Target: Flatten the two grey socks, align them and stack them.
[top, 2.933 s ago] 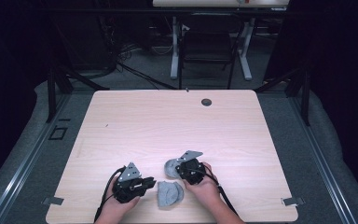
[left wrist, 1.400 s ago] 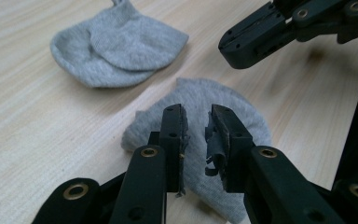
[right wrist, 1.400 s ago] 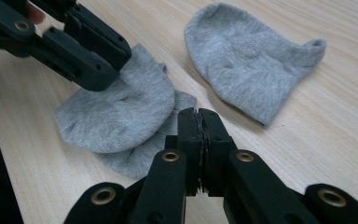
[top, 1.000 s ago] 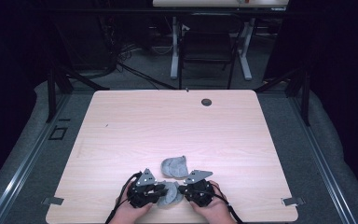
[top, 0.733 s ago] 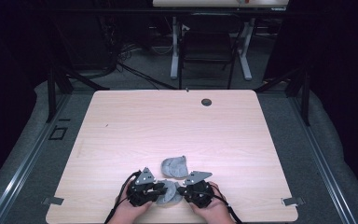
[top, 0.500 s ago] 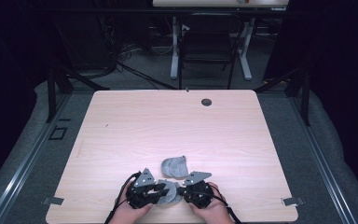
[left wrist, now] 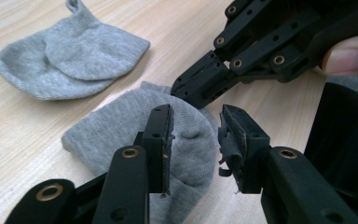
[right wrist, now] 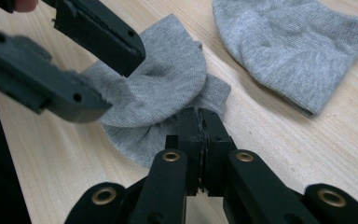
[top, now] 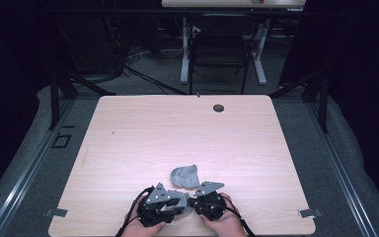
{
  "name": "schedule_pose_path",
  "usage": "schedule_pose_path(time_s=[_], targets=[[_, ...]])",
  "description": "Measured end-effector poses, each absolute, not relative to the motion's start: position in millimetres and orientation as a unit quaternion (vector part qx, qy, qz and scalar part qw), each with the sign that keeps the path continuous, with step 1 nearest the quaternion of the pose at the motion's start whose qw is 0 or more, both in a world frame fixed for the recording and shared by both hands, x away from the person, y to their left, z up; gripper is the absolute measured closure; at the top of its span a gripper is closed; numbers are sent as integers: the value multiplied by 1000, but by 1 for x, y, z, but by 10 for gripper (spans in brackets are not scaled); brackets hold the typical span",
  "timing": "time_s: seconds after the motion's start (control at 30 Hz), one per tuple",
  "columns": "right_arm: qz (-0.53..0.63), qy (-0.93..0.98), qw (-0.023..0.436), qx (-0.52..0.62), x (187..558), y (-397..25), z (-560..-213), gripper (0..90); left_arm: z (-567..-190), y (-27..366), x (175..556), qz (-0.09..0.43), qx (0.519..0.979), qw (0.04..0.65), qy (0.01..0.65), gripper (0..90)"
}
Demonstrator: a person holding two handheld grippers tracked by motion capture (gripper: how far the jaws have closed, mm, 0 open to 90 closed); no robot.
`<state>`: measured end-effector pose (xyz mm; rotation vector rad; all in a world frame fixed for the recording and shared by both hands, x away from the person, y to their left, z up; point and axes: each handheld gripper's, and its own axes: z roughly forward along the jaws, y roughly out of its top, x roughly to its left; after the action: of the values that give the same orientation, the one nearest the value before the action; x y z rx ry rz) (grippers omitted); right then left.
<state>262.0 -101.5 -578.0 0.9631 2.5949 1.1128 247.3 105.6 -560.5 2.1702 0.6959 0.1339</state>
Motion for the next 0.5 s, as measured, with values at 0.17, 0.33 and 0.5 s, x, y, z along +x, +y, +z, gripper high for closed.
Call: schedule_pose_path(time_s=[0.17, 0.33, 0.5], targets=[[372, 867, 78, 322, 262, -102, -578, 885, -565, 101, 244, 61, 869, 405, 276, 612], [372, 867, 80, 322, 262, -101, -578, 886, -568, 97, 243, 73, 874, 395, 273, 685], [372, 867, 80, 321, 262, -101, -578, 887, -566, 98, 242, 77, 875, 397, 267, 798]])
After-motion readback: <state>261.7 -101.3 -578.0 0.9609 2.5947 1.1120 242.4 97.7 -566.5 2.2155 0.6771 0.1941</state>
